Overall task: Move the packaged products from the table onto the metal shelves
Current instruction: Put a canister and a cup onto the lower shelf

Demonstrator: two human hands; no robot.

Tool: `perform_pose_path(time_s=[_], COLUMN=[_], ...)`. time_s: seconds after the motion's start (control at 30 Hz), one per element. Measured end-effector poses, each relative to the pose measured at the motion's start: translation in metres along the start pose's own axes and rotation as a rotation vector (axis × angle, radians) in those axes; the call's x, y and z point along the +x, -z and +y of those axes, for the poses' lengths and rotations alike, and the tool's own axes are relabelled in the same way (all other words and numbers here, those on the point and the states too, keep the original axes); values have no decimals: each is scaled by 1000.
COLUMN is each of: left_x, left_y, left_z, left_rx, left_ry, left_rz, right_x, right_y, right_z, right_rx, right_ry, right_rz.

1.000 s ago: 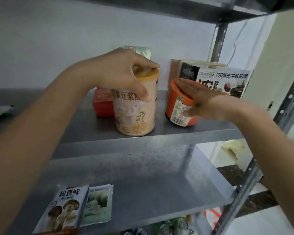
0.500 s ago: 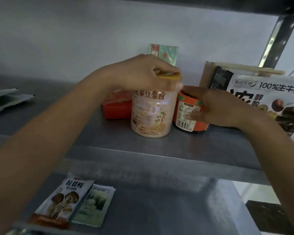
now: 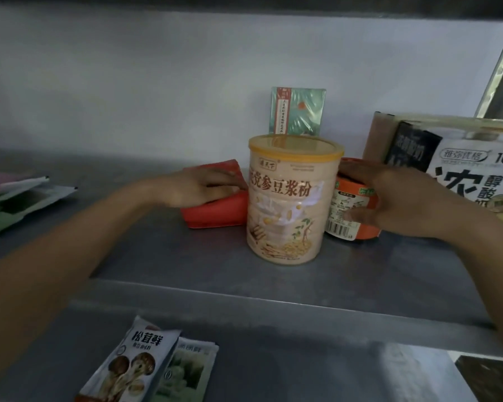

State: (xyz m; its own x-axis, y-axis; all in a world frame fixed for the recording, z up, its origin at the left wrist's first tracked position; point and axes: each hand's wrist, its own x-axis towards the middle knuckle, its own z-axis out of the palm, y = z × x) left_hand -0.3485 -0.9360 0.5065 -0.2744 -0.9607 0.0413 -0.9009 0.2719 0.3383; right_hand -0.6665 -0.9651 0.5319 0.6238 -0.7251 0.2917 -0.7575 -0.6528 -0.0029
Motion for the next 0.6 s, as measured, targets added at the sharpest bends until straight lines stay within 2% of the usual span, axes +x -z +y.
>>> perform_pose_path(time_s=[0.1,0.2,0.23,0.3,0.37,0.4,0.43,0.47,0.53,0.6], left_x=[-14,-21,-20,-19,-25,-29,-34,-38,-37,-28], left_y=[11,21,23,24,24,25,27,27,21,10], left_z=[-19,-30,-32,-22,11,32,51,69,94,100], left_rx=[-72,-71,-70,-94,-113,-125,-119,-91,16,136], left_ry=[-108,-61,-38,-20,-180,-296,-407,-479,-503,-504], left_rz=[-126,-164,-98,241,678,773,766,685,494,444], right_x=[1,2,2,1,2,2,3,4,6,8], right_y=[-1,-2,-2,-2,-2,-2,-2,-3,-3,-2], right_z=[1,2,1,1,0,0,-1,-1,-1,-2], right_rx=[-14,-19,-20,-15,-12,-12,-11,-11,-18,-30], right_ry=[-14,-10,-6,4,14,15,16,17,18,19], right_rz=[3,13,19,26,33,36,37,40,43,40])
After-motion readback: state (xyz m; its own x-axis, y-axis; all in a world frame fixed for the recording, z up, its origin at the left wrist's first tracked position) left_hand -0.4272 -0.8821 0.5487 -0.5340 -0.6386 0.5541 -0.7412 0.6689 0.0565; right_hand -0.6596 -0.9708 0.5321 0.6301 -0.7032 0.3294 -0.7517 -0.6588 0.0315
